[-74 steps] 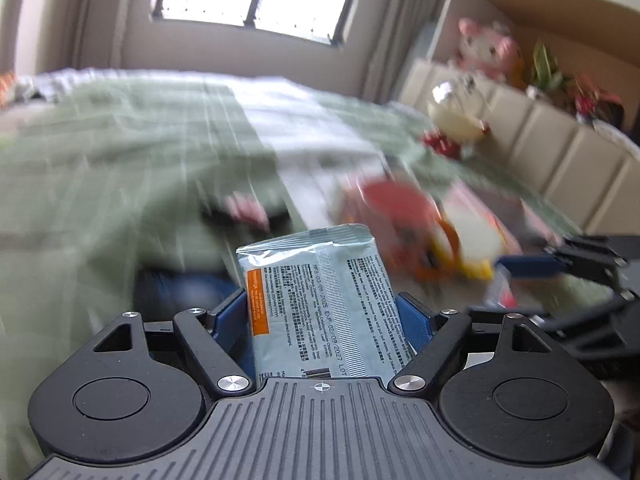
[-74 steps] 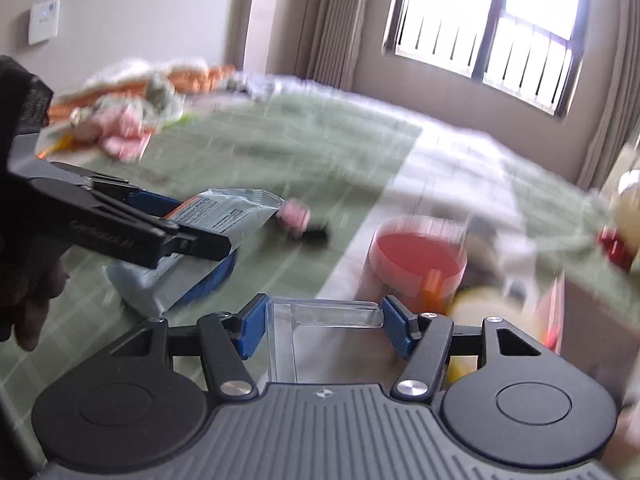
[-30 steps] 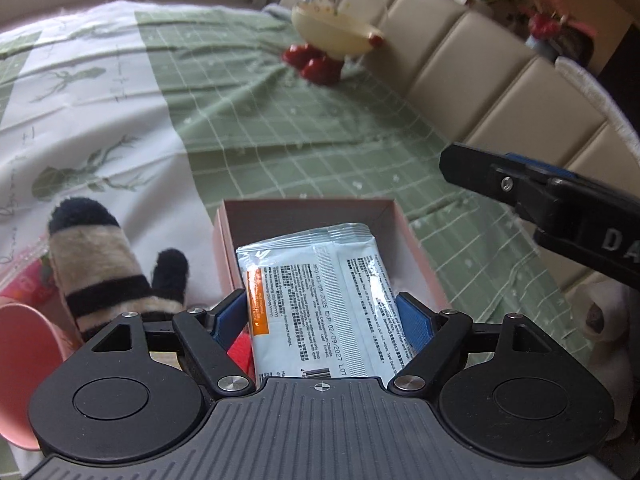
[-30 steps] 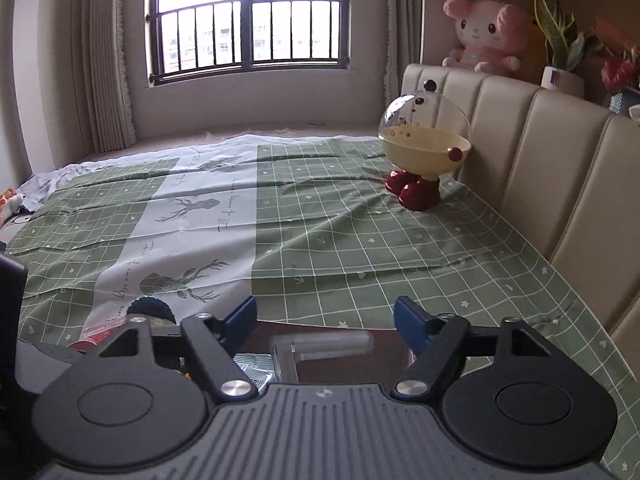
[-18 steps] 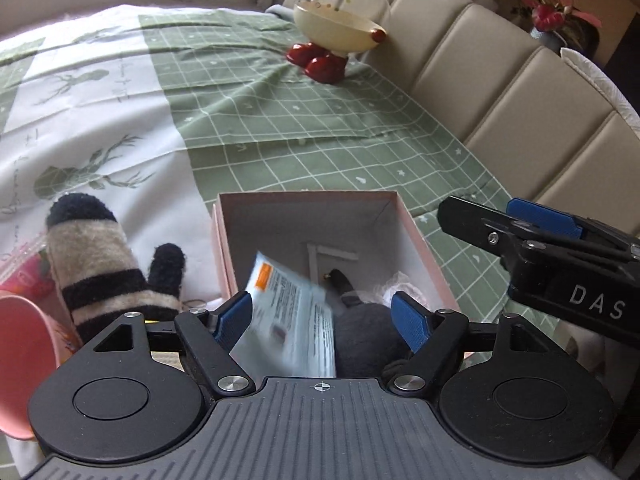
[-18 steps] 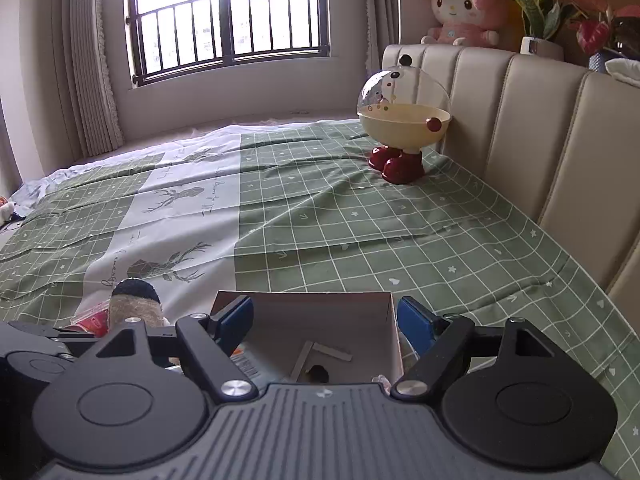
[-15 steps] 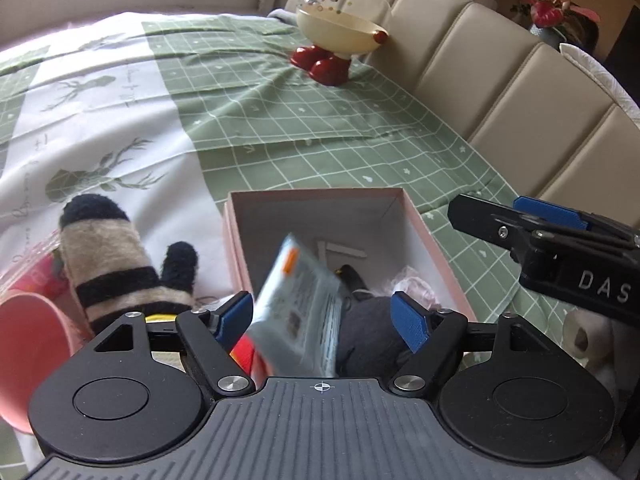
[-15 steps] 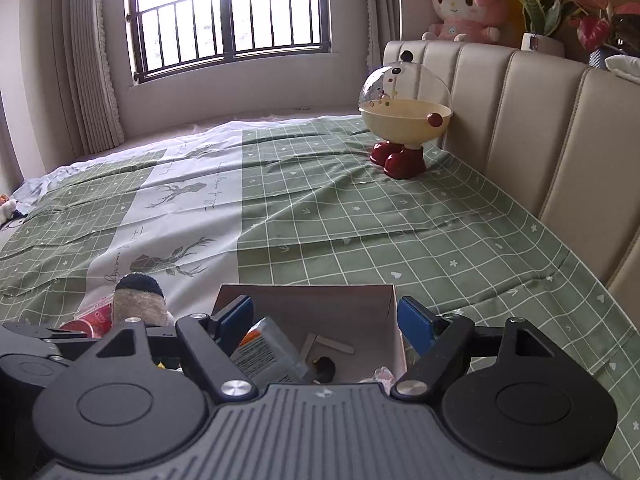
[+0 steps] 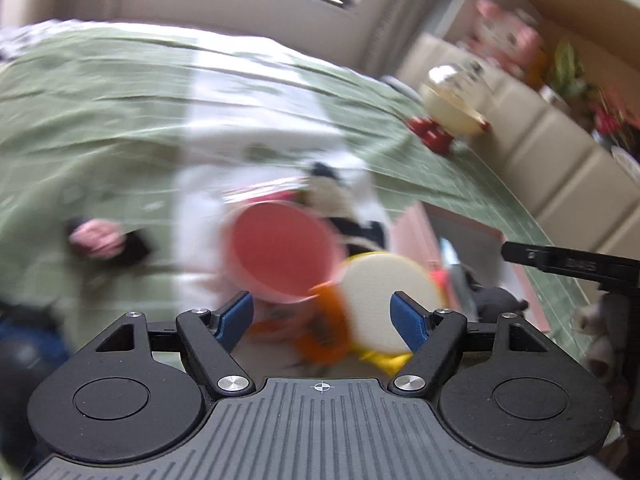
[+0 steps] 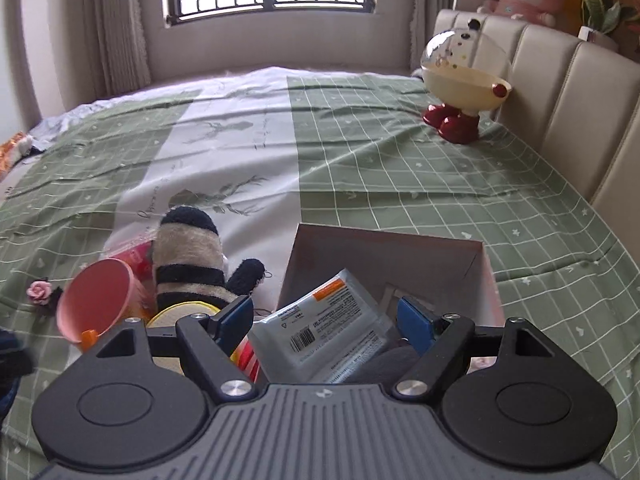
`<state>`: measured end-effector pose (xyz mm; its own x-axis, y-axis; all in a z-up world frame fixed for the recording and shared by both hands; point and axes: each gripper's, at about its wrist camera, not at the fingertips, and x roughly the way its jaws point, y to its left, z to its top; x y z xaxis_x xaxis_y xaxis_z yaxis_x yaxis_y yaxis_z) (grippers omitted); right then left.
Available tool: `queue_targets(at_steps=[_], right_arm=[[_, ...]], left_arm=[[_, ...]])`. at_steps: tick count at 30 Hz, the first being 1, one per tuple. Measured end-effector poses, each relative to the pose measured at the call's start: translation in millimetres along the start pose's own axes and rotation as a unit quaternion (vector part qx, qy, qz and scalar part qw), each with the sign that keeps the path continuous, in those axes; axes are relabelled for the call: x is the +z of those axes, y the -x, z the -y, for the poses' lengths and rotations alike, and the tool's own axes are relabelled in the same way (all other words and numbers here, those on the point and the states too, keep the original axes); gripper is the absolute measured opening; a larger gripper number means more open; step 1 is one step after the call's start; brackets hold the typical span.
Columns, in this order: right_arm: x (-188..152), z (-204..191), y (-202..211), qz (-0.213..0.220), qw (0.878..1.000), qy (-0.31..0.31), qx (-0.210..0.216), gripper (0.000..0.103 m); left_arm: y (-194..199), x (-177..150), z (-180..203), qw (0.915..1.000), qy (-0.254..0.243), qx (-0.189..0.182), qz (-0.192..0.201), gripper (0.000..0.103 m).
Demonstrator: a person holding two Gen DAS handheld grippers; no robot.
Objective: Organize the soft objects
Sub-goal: 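Move the left tool to the black-and-blue knee pad while the right tool reaches the rose clip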
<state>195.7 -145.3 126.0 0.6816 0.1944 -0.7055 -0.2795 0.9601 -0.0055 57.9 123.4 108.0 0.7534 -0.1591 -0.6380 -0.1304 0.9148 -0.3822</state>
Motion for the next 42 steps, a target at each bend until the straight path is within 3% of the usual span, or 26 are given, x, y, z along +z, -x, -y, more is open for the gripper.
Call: queue_targets(at_steps=[4,9,14,18,23,28,31,34,38,42], right_arm=[[-3.0,1.6,-40.1,-0.036,0.998,-0.023,-0.036,0.079],[-17.7,25.1,-56.6,-0.065,0.992,-0.03,-0.1,0.076],[-22.1,31.2,-29.9,-0.029,0.997,-0.066,-0.038,0.076],[-6.2,21.3,-25.1,-0.012,0.996,-0.088,0.007,0.076],[1.1,8.9,-48.2,-0.048,0.995,-0.085,0.002,0.076],[-9.7,21.0,-60.3,-0.068,0.993,-0.1,-0.011,0.076],[-19.2,20.3,-67.4,-0.087,0.992,-0.07,-0.051,0.072],[-25.8,15.3,-57.2,-0.057,0.995,-0.042,-0.074,0.069],[-29.0,-4.4,-21.3,0.002,0.999,-0.018,-0.036,0.07],[-31.3,-51.4,8.7,0.037,0.998,0.046,0.016,0.07]], left_arm=[[34.2,-27.8,-39.5,0.9992,0.035,0.011,0.016,0.08],[63.1,-57.7,-80.2,0.9969,0.044,0.061,0.02,0.08],[80.6,-69.9,-111.0,0.9917,0.077,0.091,0.049,0.08],[82.8,-74.3,-118.2,0.9904,0.098,0.081,0.054,0.08],[83.3,-86.0,-114.6,0.9929,0.088,0.07,0.038,0.08],[84.6,-93.9,-123.6,0.9912,0.1,0.081,0.033,0.08],[84.9,-93.7,-126.9,0.9901,0.104,0.086,0.037,0.08],[85.1,-93.8,-127.3,0.9896,0.103,0.09,0.043,0.08],[86.6,-94.2,-129.2,0.9883,0.097,0.105,0.053,0.08],[88.3,-91.8,-137.2,0.985,0.112,0.114,0.066,0.08]])
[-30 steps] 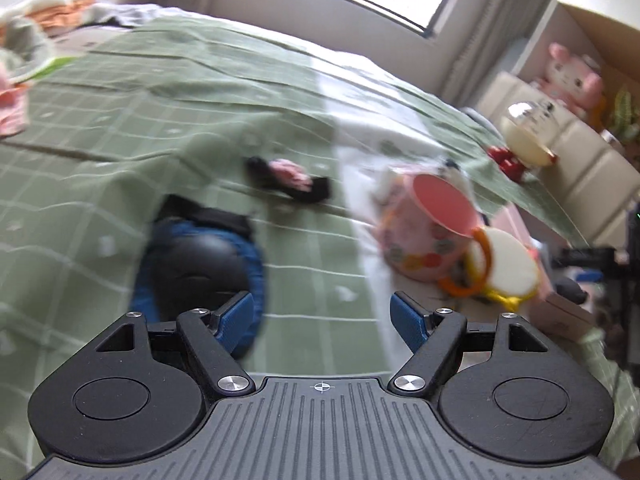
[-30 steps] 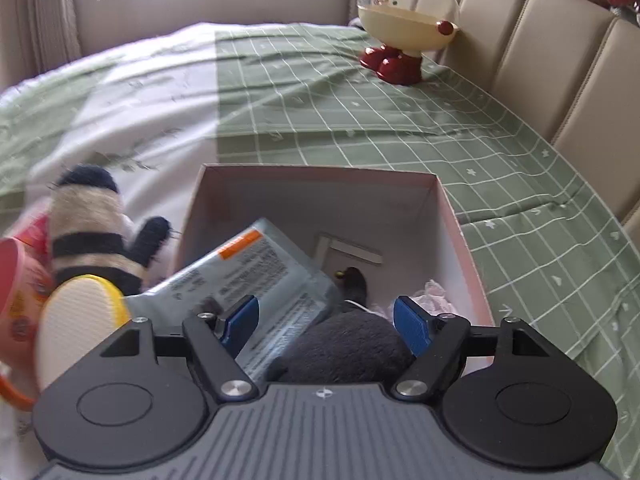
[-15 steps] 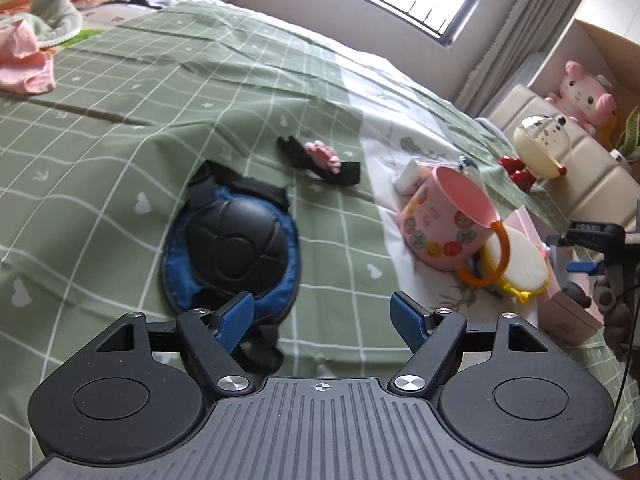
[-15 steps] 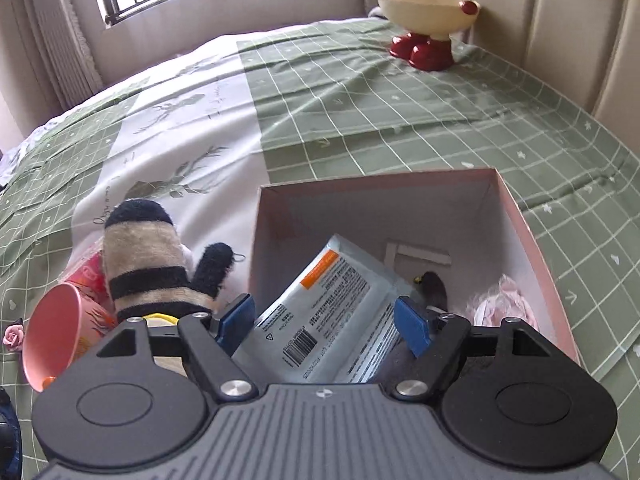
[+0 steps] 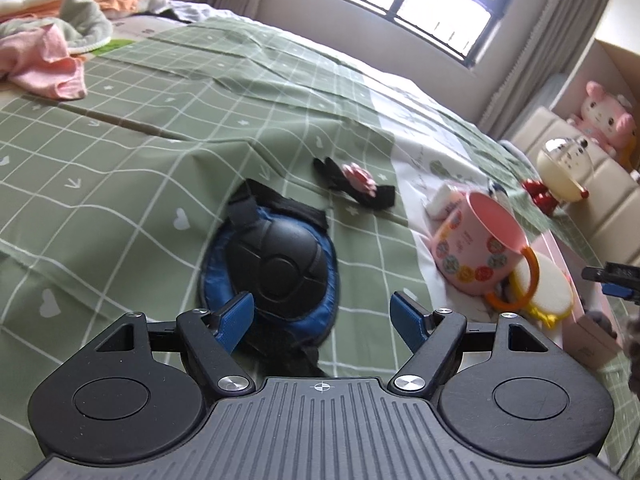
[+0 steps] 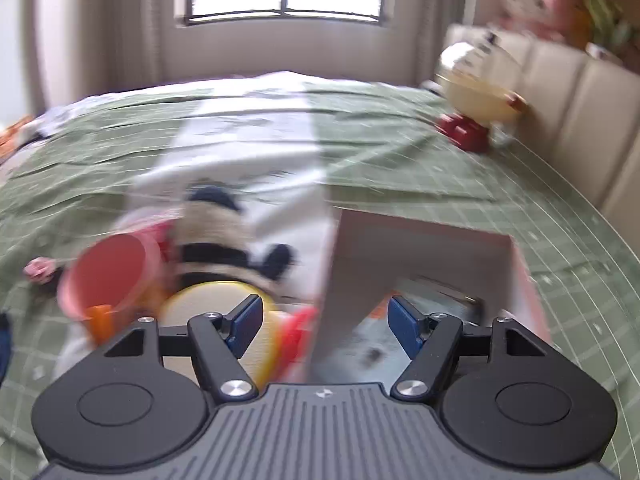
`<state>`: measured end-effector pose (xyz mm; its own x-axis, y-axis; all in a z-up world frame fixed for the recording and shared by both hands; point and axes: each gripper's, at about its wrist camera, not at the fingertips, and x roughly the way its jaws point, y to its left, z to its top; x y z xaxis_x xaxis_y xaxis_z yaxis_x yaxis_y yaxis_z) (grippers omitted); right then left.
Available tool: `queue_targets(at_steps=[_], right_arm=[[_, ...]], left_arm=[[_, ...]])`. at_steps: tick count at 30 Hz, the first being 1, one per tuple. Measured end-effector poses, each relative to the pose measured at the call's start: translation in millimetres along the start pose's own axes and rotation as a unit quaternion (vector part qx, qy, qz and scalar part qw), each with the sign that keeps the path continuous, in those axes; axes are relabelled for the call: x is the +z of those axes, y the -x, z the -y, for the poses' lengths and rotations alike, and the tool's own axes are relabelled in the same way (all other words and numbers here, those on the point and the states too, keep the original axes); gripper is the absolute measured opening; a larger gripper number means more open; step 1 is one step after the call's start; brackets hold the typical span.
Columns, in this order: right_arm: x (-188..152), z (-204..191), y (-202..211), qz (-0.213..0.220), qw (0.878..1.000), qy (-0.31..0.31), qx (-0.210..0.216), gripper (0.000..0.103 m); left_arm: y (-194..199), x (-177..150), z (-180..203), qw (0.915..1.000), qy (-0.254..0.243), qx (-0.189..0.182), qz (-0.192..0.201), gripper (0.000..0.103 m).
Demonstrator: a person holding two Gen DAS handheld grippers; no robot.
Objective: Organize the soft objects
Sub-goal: 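Move the left tool to the black-and-blue knee pad while the right tool reaches the rose clip, then close the left tool on the knee pad while the right tool grasps the pink rose clip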
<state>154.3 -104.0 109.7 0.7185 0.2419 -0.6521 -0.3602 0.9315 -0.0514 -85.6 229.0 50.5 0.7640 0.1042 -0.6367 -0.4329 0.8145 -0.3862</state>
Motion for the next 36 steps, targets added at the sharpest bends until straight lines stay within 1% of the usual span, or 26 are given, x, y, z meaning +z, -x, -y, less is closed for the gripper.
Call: queue_targets(at_steps=[2,4,6,7,9,11,14,16,20,22,23,24,25,26,28,30,32,34,36], right_arm=[[2.5,-32.1,11.1,0.015,0.999,0.034,0.035,0.07],[5.0,-64.0,21.1,0.028,0.995,0.062,0.077,0.071],[9.5,-98.7,28.1,0.034,0.986,0.085,0.138,0.078],[12.3,-115.5,29.0,0.033,0.981,0.094,0.164,0.078],[17.0,-154.0,25.7,0.028,0.974,0.111,0.197,0.081],[18.6,-192.1,13.5,0.021,0.97,0.13,0.206,0.081],[19.8,-233.3,-16.0,0.0,0.963,0.156,0.218,0.081],[16.7,-258.6,-36.0,-0.005,0.962,0.183,0.202,0.081],[15.9,-291.3,-83.8,-0.019,0.961,0.226,0.161,0.081],[15.3,-301.0,-104.9,-0.031,0.96,0.239,0.144,0.081],[14.9,-303.2,-112.0,-0.037,0.96,0.239,0.137,0.076],[14.8,-303.4,-115.3,-0.04,0.962,0.233,0.137,0.061],[16.5,-300.4,-113.2,-0.045,0.965,0.217,0.143,0.05],[18.3,-295.1,-107.8,-0.058,0.966,0.196,0.158,0.036],[16.5,-284.9,-87.3,-0.065,0.965,0.172,0.185,0.036],[5.9,-275.0,-54.6,-0.044,0.962,0.184,0.199,0.036],[-8.8,-259.3,-22.8,-0.025,0.96,0.201,0.191,0.036],[-24.9,-238.4,1.4,-0.02,0.962,0.203,0.183,0.036],[-44.3,-216.7,20.4,-0.011,0.966,0.203,0.159,0.036]], left_arm=[[1.2,1.5,-2.9,1.0,0.003,0.005,0.007,0.08],[4.3,1.8,-5.6,0.9999,0.002,0.008,0.014,0.08],[8.2,1.6,-9.2,0.9998,-0.002,0.013,0.017,0.08],[10.4,1.1,-11.5,0.9997,-0.006,0.014,0.017,0.08],[13.6,0.7,-16.3,0.9996,-0.019,0.015,0.012,0.08],[14.2,0.3,-19.9,0.9991,-0.042,0.003,-0.001,0.08],[15.4,-3.5,-22.2,0.9973,-0.069,-0.021,-0.012,0.08],[16.5,-5.2,-22.7,0.996,-0.086,-0.022,-0.011,0.08],[13.8,-3.9,-24.1,0.9931,-0.116,-0.002,-0.016,0.08],[9.6,-2.5,-23.6,0.9914,-0.129,0.002,-0.022,0.08],[7.8,-2.0,-24.1,0.9913,-0.129,-0.001,-0.024,0.08],[6.0,-1.4,-24.8,0.9918,-0.125,-0.006,-0.026,0.08],[4.1,-0.6,-26.0,0.9922,-0.121,-0.011,-0.029,0.08],[2.0,0.0,-26.3,0.9924,-0.119,-0.012,-0.031,0.08],[-1.1,0.7,-26.3,0.992,-0.122,-0.011,-0.032,0.08],[-4.9,2.4,-26.1,0.992,-0.121,-0.012,-0.035,0.08],[-8.2,3.3,-26.2,0.9924,-0.116,-0.015,-0.036,0.08],[-11.1,4.1,-25.4,0.993,-0.111,-0.019,-0.035,0.08],[-14.6,5.9,-23.1,0.9934,-0.109,-0.019,-0.032,0.08]])
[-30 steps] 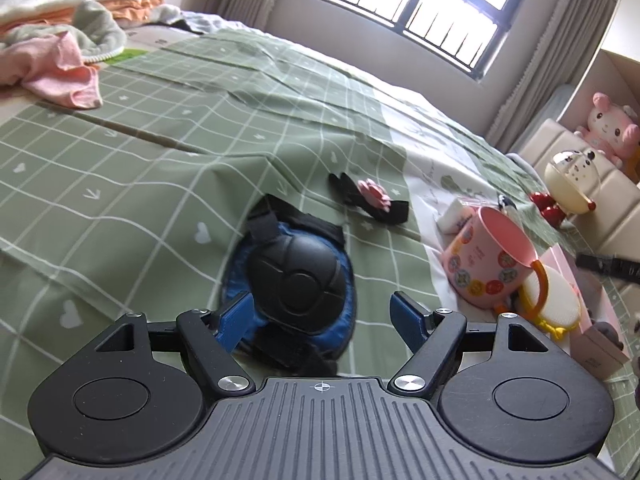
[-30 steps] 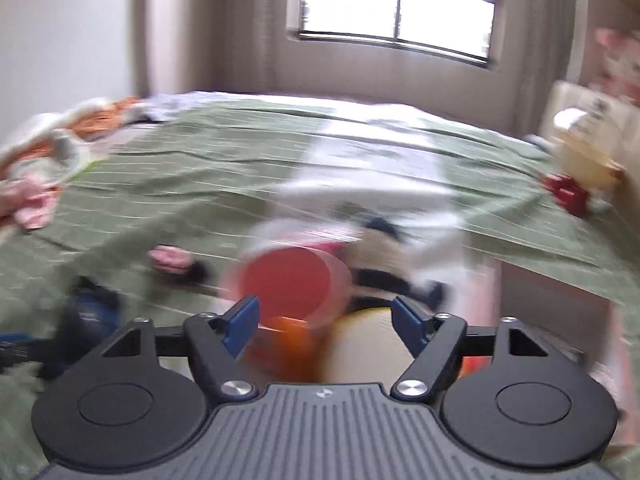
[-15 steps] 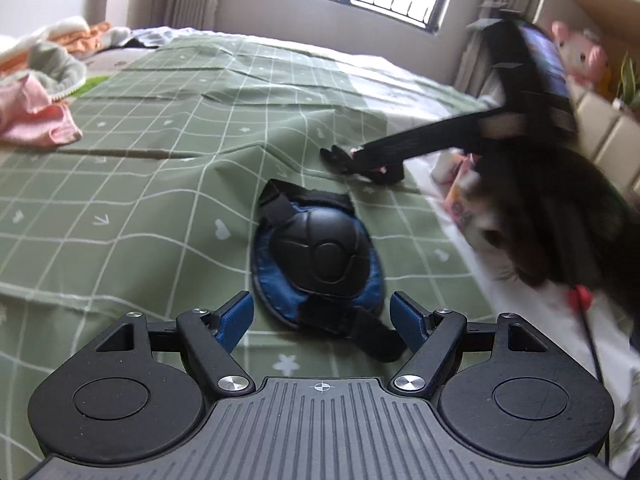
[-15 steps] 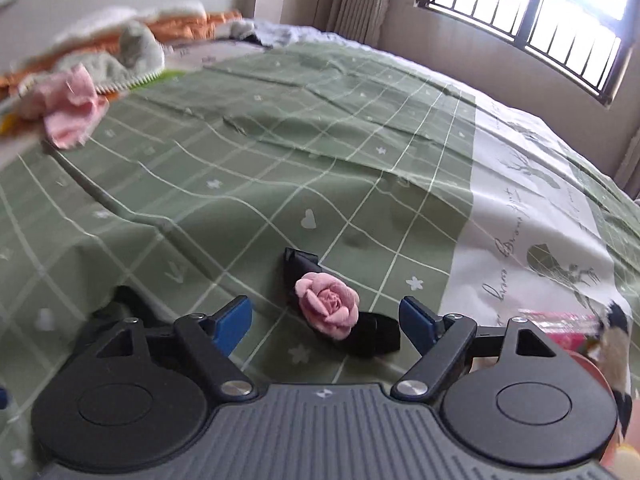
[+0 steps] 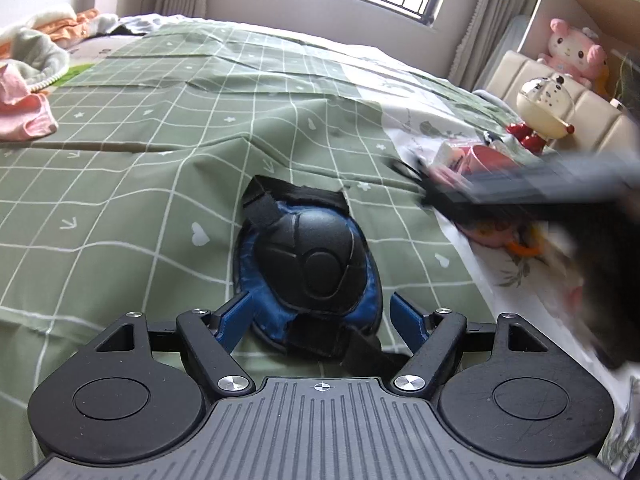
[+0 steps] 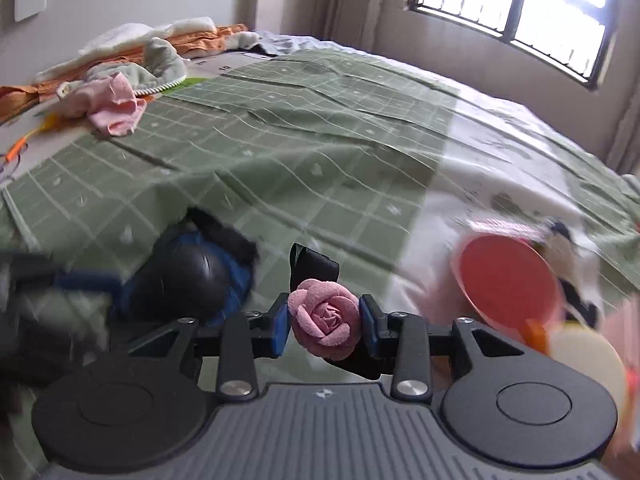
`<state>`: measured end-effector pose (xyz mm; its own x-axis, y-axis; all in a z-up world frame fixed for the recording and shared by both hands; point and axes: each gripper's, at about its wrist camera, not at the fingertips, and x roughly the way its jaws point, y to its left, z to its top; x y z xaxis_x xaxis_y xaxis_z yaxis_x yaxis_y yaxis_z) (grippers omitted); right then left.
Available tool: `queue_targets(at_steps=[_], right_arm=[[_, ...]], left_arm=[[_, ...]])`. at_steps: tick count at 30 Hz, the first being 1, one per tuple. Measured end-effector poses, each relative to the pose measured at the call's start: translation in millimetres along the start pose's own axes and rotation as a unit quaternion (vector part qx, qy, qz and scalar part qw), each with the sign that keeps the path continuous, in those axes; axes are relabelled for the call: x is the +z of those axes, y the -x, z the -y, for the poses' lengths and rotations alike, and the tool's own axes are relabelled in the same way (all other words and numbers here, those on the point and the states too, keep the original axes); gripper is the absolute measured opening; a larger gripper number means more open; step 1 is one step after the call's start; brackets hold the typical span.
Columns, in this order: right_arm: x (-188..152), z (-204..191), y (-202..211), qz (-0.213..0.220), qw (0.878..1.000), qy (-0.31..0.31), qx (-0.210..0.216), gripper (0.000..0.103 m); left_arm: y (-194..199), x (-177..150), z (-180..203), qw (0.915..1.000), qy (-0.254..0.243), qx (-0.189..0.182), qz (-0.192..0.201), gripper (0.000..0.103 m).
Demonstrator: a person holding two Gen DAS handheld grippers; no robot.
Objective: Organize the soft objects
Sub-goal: 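Close the left tool on the knee pad while the right tool grasps the pink rose clip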
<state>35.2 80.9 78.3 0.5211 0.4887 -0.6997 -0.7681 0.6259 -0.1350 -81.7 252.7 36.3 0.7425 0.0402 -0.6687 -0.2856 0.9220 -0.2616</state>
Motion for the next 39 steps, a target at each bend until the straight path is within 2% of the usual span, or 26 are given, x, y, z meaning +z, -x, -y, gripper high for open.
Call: queue_targets(at_steps=[4,7,10,11,13,17,18,20,23,27,30,32,36,39], right_arm=[[-59.4,9.2,31.5,-0.007,0.998,-0.007,-0.063,0.036],[-94.5,15.2,41.6,-0.017,0.996,-0.028,-0.083,0.038],[-120.0,16.3,48.4,-0.011,0.995,-0.044,-0.087,0.06],[-127.7,15.4,53.0,0.004,0.994,-0.053,-0.092,0.074],[-138.9,15.2,58.1,0.019,0.993,-0.076,-0.084,0.087],[-146.5,23.7,57.5,0.017,0.99,-0.124,-0.065,0.09],[-145.9,27.4,55.8,0.012,0.989,-0.136,-0.058,0.094],[-146.7,36.0,51.9,0.004,0.986,-0.163,-0.046,0.098],[-150.2,38.1,53.1,0.009,0.985,-0.171,-0.038,0.099],[-154.1,33.4,57.6,0.006,0.987,-0.159,-0.033,0.101],[-160.4,36.6,72.2,0.024,0.986,-0.167,0.003,0.101],[-162.4,42.4,81.4,0.035,0.982,-0.184,0.008,0.1],[-161.3,51.8,92.4,0.056,0.978,-0.195,-0.05,0.094],[-162.5,56.8,94.1,0.07,0.976,-0.185,-0.095,0.093]], left_arm=[[-11.0,8.8,4.7,0.9999,0.002,0.005,0.014,0.08],[-28.5,15.7,10.0,0.9998,-0.008,0.019,0.006,0.081],[-45.2,18.8,17.8,0.9988,-0.029,0.039,0.002,0.085],[-49.5,19.6,19.2,0.9984,-0.033,0.045,0.003,0.085],[-56.6,20.8,23.6,0.9975,-0.043,0.056,0.004,0.087],[-59.1,16.9,35.5,0.9946,-0.071,0.075,0.005,0.087],[-56.2,14.2,38.8,0.9945,-0.076,0.072,0.004,0.086],[-48.1,6.4,46.0,0.9956,-0.084,0.042,0.002,0.086],[-38.3,-10.7,61.8,0.9942,-0.108,0.001,-0.001,0.086],[-32.9,-32.8,76.9,0.9894,-0.143,0.011,0.024,0.086],[-33.1,-34.3,73.1,0.9906,-0.133,0.005,0.031,0.087],[-31.3,-35.6,71.4,0.9907,-0.131,0.001,0.037,0.087],[-31.3,-35.9,71.1,0.9907,-0.13,0.001,0.04,0.087],[-31.5,-35.9,70.8,0.9908,-0.13,0.001,0.04,0.087]])
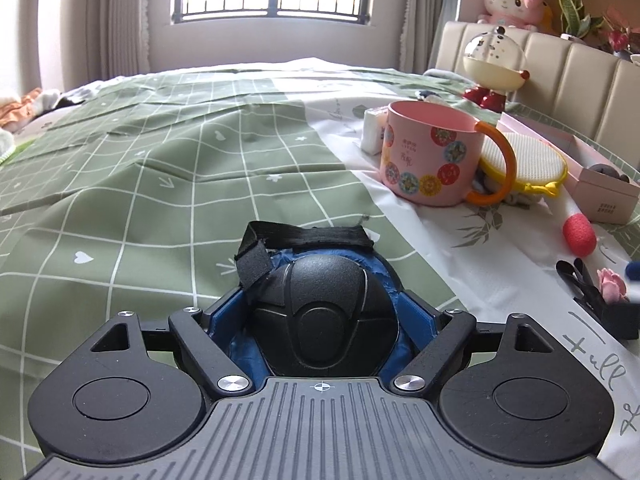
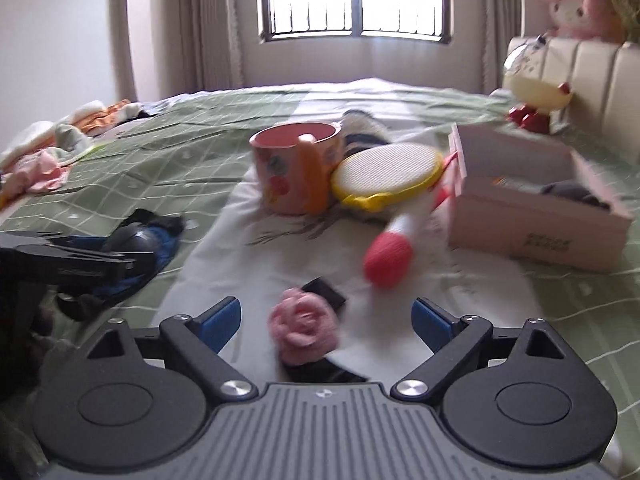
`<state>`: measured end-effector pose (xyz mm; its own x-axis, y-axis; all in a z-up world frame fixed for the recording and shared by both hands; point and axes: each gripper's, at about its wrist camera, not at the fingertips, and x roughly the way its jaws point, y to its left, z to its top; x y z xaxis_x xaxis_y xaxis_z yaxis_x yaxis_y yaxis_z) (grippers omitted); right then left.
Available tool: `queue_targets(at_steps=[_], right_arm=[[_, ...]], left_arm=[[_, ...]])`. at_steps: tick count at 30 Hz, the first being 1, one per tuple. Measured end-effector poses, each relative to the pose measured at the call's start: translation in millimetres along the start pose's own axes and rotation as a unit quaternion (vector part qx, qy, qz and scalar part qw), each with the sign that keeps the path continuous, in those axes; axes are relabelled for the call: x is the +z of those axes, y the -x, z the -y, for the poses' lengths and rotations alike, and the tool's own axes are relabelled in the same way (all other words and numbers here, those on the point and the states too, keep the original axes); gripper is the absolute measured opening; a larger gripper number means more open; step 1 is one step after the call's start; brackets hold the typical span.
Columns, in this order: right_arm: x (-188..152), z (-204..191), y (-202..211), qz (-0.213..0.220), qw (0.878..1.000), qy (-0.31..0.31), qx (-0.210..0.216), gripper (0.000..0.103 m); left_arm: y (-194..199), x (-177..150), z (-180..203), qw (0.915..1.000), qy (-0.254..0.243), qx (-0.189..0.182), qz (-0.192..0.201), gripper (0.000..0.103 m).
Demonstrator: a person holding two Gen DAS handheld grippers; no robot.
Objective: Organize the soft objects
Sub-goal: 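Close the left tool on the knee pad while the right tool grasps the pink rose clip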
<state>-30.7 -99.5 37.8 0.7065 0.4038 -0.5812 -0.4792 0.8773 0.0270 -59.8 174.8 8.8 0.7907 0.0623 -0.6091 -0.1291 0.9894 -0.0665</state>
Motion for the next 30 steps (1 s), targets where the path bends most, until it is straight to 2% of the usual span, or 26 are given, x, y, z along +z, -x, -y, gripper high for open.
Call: queue_targets(at_steps=[5,7,10,14,18,20,22,23,24,26,30], right_arm=[[-23.5,-0.7,-17.1,-0.028,0.999,0.029,-0.027,0.093],[-22.5,0.8,-11.1,-0.017,0.999,0.026,-0.021,0.093],[-26.4,0.3,-10.1,-0.023,0.999,0.026,-0.022,0.093],[-25.6,-3.0,-9.6,-0.026,0.999,0.029,-0.01,0.093],[-19.6,-12.5,-14.0,-0.026,0.999,0.046,0.0,0.079],[-16.9,-17.9,-18.1,-0.024,0.998,0.058,-0.001,0.076],[-13.2,-22.3,-20.8,-0.023,0.997,0.069,0.002,0.064],[-10.9,-24.6,-22.4,-0.025,0.997,0.075,0.005,0.052],[-8.6,-26.6,-24.2,-0.028,0.996,0.08,0.006,0.044],[-4.8,-29.8,-26.8,-0.032,0.996,0.082,0.009,0.039],[-10.8,-32.1,-29.4,-0.024,0.996,0.086,0.006,0.039]], left_arm=[[1.9,-2.1,-3.6,0.9999,0.002,-0.011,0.003,0.087],[2.8,-4.6,-6.8,0.9997,-0.009,-0.022,0.006,0.087],[4.9,-7.3,-12.0,0.9984,-0.039,-0.04,0.003,0.087],[7.9,-9.6,-19.4,0.9983,-0.036,-0.045,0.002,0.087],[6.5,-8.5,-15.2,0.9984,-0.043,-0.035,0.001,0.087],[7.1,-8.7,-17.2,0.9986,-0.036,-0.038,0.002,0.087],[7.1,-8.7,-17.8,0.9988,-0.032,-0.038,0.003,0.087],[7.1,-9.0,-17.3,0.9988,-0.033,-0.037,0.004,0.087],[7.1,-9.0,-17.5,0.9988,-0.033,-0.037,0.003,0.087],[7.0,-9.0,-17.6,0.9988,-0.032,-0.037,0.004,0.087],[7.2,-8.5,-17.9,0.9989,-0.028,-0.038,0.004,0.088]])
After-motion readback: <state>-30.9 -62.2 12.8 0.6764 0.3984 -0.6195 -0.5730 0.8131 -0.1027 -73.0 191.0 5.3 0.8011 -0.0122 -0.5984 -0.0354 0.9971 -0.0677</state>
